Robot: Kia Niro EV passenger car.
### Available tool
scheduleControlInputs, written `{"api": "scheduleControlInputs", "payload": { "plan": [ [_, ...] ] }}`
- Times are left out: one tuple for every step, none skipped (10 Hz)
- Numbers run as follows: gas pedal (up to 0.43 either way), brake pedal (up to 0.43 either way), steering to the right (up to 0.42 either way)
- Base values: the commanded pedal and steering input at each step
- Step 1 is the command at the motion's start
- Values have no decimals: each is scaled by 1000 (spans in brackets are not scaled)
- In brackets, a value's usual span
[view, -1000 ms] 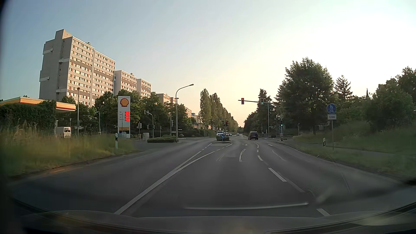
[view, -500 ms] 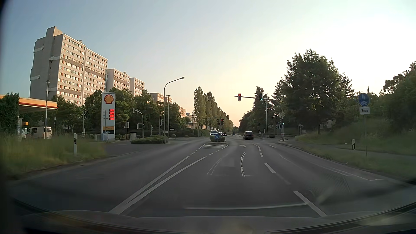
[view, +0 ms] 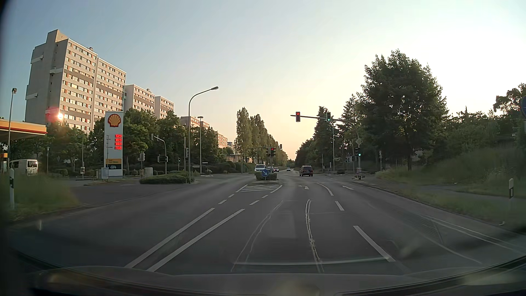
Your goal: Follow the waypoints while adhering to traffic rules and regulations
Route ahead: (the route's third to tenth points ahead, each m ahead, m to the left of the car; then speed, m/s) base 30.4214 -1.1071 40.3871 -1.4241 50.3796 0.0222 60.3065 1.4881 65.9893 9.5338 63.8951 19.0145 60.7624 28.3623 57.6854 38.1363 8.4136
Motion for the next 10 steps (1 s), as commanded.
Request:
{"api": "scheduleControlInputs", "payload": {
  "plan": [
    [0,220,26],
    [0,220,28],
    [0,226,31],
    [0,226,33],
    [0,238,35],
    [0,244,36],
    [0,250,37],
    [0,250,38],
    [0,256,38],
    [0,256,38]
  ]
}}
